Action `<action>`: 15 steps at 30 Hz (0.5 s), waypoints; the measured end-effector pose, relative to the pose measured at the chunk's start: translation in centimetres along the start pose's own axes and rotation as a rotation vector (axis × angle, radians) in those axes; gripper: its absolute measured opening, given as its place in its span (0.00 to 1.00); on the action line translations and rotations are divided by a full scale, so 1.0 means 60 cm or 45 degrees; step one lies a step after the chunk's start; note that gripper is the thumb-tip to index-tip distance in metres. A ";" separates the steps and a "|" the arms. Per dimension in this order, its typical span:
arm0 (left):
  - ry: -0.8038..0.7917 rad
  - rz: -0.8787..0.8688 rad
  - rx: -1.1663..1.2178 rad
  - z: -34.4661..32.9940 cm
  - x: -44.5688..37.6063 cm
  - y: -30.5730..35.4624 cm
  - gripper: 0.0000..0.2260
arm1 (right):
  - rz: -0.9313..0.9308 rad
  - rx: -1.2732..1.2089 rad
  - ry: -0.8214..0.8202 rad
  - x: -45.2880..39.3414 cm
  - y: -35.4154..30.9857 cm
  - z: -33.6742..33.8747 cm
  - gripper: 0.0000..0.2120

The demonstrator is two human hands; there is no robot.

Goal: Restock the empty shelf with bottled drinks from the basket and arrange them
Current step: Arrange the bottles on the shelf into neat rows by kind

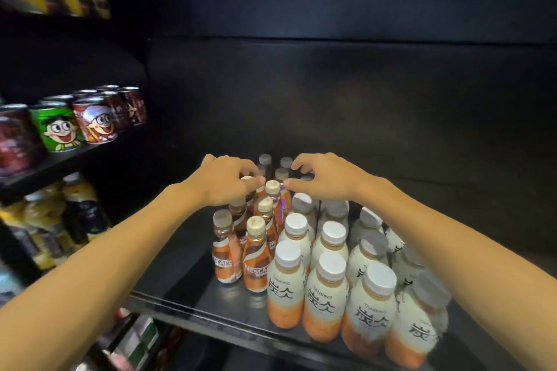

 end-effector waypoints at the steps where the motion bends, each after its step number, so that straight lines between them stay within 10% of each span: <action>1: -0.005 -0.003 -0.007 0.004 0.017 -0.010 0.18 | 0.022 -0.006 0.002 0.004 -0.020 -0.005 0.29; 15: -0.237 -0.400 0.265 -0.038 0.077 -0.127 0.19 | -0.045 0.132 0.111 0.030 -0.141 -0.102 0.23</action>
Point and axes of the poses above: each hand's wrist, its own x-axis away from the middle knuckle, its own z-axis out of the back of the hand, y = z × x, the point moved 3 cm from there along -x, towards the middle knuckle, and after that the axes turned 9 degrees about -z, right-handed, at the moved point
